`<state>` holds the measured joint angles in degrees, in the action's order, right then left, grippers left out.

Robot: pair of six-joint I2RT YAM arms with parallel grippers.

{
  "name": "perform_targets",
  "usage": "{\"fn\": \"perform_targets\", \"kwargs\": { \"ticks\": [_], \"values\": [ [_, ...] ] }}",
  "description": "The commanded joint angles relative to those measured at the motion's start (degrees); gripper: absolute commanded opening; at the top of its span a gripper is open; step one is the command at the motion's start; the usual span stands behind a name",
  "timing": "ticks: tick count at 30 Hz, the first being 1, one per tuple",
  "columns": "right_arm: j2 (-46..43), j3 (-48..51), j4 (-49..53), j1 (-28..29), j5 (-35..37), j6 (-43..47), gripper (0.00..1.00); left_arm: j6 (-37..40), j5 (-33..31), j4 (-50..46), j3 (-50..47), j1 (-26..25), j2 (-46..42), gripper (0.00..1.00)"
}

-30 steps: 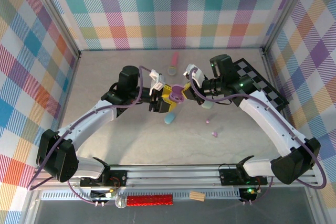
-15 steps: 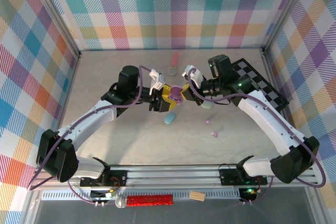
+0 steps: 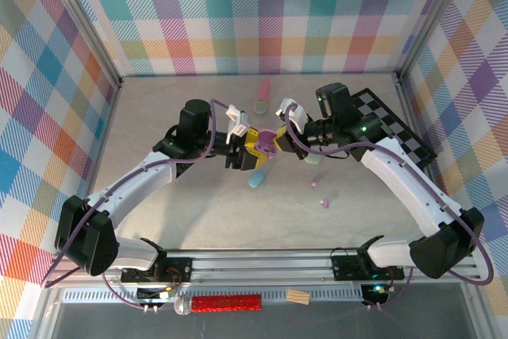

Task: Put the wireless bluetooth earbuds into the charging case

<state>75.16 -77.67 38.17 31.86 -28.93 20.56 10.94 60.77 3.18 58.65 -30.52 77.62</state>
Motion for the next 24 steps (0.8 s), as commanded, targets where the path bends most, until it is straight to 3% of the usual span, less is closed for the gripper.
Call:
{"fn": "perform_targets", "kwargs": {
  "ticks": [1,12,14,18,24],
  "values": [
    [-1.6,0.5,-1.8,0.2,-1.1,0.4,0.00,0.5,0.6,0.1,0.2,-0.6,0.1,0.59],
    [-1.5,0.3,-2.3,0.2,-1.2,-0.1,0.00,0.2,0.8,0.3,0.2,-0.7,-0.1,0.39],
    [-2.0,0.5,-3.0,0.2,-0.7,-1.0,0.10,0.2,0.8,0.6,0.1,-0.7,-0.1,0.38],
    [-3.4,1.5,-5.0,0.1,-0.2,-2.9,0.43,-0.9,0.4,2.3,-0.6,-0.6,-0.5,0.38],
    [-6.5,3.1,-7.0,-0.5,-0.9,-5.7,0.68,-6.4,-0.8,10.4,-3.1,-0.6,-0.5,0.38]
  ]
}}
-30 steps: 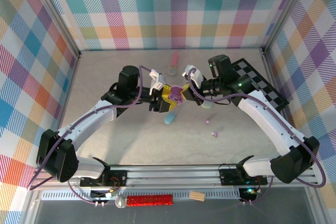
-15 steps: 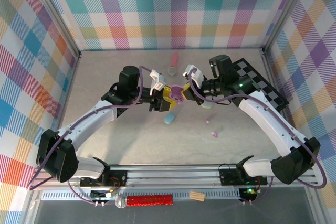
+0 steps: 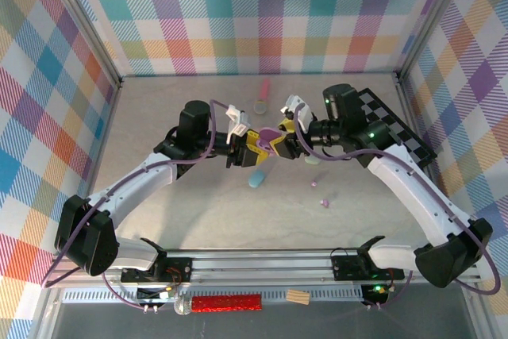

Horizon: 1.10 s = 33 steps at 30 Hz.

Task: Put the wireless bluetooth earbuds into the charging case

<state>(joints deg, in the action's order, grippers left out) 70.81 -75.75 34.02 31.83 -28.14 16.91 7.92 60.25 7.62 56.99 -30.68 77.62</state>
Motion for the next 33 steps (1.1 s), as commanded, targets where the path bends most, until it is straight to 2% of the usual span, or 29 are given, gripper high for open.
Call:
{"fn": "perform_targets", "kwargs": {
  "ticks": [1,3,7,13,17,26,29,33],
  "values": [
    [-3.1,1.7,-3.5,-0.7,-2.0,-2.7,0.72,-4.0,-0.7,6.9,-1.8,-0.4,-0.5,0.38],
    [-5.7,3.4,-5.8,-1.7,-3.0,-4.3,0.78,-5.7,-2.3,9.8,-2.9,-0.4,-0.5,0.38],
    [-11.9,8.5,-12.0,-5.3,-5.2,-10.0,0.80,-8.5,-6.6,16.6,-5.7,-0.4,-0.6,0.38],
    [-21.1,19.6,-20.6,-14.6,2.5,-23.4,0.82,-14.0,-10.7,28.5,-8.4,-0.2,1.2,0.38],
    [-24.0,26.1,-19.8,-18.1,8.3,-30.8,0.81,-14.9,-11.8,31.0,-9.0,0.0,1.2,0.38],
    [-15.3,31.0,-0.7,-18.3,23.5,-47.2,0.77,-14.5,-12.3,31.2,-10.1,0.6,-0.8,0.38],
    [-11.8,34.0,1.9,-18.3,22.0,-51.8,0.77,-14.3,-12.3,31.2,-10.4,0.6,-1.2,0.38],
    [-8.5,39.1,-0.8,-18.3,16.9,-55.4,0.78,-14.0,-12.2,30.8,-10.6,0.6,-1.5,0.38]
  ]
}}
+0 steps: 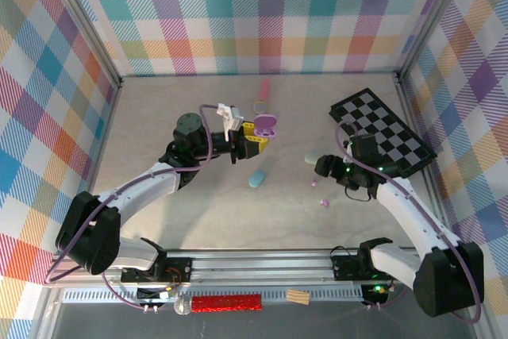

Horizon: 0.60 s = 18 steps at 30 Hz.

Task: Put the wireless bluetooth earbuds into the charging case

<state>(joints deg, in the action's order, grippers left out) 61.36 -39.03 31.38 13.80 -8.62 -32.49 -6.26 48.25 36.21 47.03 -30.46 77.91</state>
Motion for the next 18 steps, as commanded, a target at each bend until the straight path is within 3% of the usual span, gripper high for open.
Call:
{"fn": "perform_targets", "kwargs": {
  "ticks": [1,12,18],
  "values": [
    [1.7,3.1,1.2,-0.3,-3.2,-6.3,0.78,0.2,-0.1,2.2,-0.6,0.4,-1.8,0.38],
    [11.1,6.8,-4.9,-0.2,-11.5,-5.6,0.79,0.2,0.2,2.1,-1.3,0.4,-2.4,0.38],
    [11.6,7.6,-5.0,0.3,-13.8,-5.5,0.79,0.7,0.2,1.2,-1.6,0.4,-3.1,0.38]
  ]
}}
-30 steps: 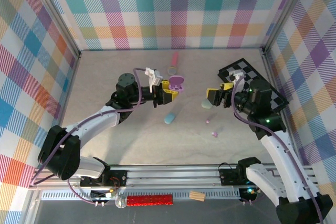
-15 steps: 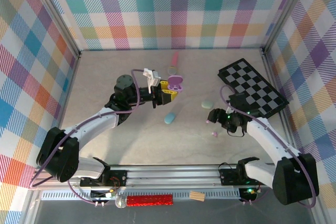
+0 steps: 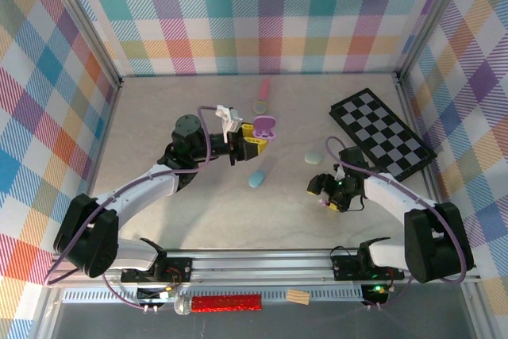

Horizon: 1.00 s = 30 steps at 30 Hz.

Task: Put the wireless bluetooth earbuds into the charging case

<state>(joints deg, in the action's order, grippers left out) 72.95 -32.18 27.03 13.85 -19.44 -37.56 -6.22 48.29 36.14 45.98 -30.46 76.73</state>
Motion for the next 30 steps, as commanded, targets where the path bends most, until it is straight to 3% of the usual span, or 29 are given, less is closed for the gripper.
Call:
{"fn": "perform_targets", "kwargs": {
  "ticks": [1,20,30],
  "values": [
    [0.0,1.0,-0.7,0.4,-3.5,-0.5,0.79,0.7,0.1,1.1,-0.5,0.4,-2.0,0.38],
    [0.7,-0.2,-4.7,7.3,-5.5,-4.7,0.78,0.8,0.2,2.0,-1.2,0.4,-1.8,0.38],
    [-7.4,-3.8,7.3,8.0,3.9,-0.6,0.77,0.3,0.4,3.4,-0.5,0.4,-0.5,0.38]
  ]
}}
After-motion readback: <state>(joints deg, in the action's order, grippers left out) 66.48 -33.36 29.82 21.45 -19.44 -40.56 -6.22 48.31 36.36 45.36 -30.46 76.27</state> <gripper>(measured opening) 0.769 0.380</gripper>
